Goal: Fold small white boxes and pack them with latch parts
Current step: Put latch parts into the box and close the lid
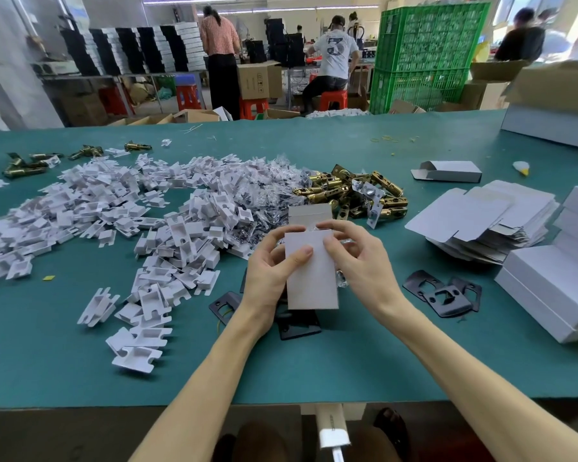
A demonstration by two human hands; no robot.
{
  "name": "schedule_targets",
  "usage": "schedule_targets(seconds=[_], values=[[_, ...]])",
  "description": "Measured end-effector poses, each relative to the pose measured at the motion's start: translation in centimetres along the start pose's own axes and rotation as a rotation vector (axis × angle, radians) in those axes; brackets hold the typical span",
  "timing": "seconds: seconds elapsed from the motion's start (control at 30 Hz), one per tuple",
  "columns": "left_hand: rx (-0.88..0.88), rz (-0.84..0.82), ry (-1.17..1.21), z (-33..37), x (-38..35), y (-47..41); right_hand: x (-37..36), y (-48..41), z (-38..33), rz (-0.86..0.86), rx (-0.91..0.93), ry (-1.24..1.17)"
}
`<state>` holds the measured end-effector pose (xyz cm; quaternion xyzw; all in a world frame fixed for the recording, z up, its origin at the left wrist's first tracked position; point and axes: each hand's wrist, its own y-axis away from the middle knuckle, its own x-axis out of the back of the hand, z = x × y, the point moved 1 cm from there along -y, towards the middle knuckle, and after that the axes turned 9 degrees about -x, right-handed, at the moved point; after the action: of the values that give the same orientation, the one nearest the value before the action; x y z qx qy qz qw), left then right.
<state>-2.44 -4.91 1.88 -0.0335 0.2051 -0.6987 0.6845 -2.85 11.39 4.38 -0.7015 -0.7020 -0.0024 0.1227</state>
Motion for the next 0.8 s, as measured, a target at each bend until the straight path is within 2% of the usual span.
schedule_targets(seconds=[0.47,0.8], values=[[-0.039,-0.054,-0.145,0.2,-0.7,0.4,0.2,0.9,1.1,0.038,0.06,0.024],[-0.011,0.02,-0.213,-0.6,-0.7,0.1,-0.8,0.9,3.0,0.066,-0.05,-0.122]])
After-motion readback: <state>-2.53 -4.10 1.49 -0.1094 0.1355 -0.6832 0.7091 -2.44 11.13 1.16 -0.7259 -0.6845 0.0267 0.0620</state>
